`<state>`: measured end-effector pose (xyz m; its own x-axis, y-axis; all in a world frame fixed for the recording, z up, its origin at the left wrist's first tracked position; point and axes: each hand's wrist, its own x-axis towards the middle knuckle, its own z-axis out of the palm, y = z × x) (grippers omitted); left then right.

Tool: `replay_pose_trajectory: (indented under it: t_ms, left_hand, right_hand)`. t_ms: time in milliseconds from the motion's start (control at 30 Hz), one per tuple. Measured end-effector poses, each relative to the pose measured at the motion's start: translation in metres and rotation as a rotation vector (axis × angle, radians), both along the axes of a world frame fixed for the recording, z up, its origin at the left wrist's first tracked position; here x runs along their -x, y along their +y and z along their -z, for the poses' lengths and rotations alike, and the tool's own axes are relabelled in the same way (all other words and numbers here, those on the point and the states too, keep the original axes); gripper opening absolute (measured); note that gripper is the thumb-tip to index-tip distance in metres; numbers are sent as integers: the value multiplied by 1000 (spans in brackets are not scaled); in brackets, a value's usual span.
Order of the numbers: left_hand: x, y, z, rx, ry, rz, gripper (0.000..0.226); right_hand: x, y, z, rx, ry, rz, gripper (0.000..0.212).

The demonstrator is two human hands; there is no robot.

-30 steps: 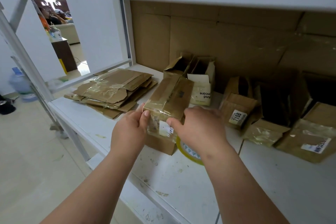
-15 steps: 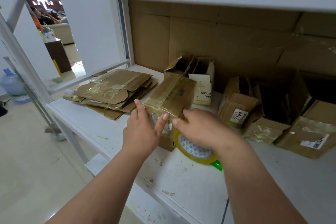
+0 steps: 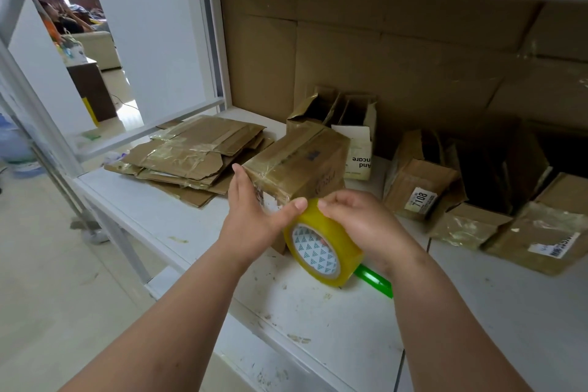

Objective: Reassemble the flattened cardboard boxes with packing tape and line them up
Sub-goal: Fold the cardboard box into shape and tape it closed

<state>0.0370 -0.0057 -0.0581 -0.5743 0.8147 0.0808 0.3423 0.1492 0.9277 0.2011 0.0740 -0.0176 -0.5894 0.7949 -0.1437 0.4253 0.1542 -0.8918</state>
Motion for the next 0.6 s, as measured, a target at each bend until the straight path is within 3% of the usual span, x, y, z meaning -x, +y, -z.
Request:
replay_pose_trajectory:
  t_ms: [33, 133, 267, 433, 533, 600]
  left_hand:
    - [4, 2, -2, 1, -38, 7, 138]
    - [20, 7, 2, -11, -20, -28, 136]
    - [36, 8, 1, -51, 37, -32, 131]
    - [50, 1, -5, -65, -83, 140, 141]
    - [52, -4, -7, -47, -206, 211, 151]
    - [48, -5, -13, -114, -104, 196, 126]
  right_hand:
    - [-4, 0, 3, 120, 94, -14, 18]
    - [-15, 3, 18, 365, 311, -101, 39]
    - [-17, 1, 29, 391, 435, -241, 49]
    - [-15, -3, 27, 421, 437, -396, 71]
    - [-7, -12, 34, 413, 369, -381, 59]
    - [-1, -18, 39, 411, 362, -364, 47]
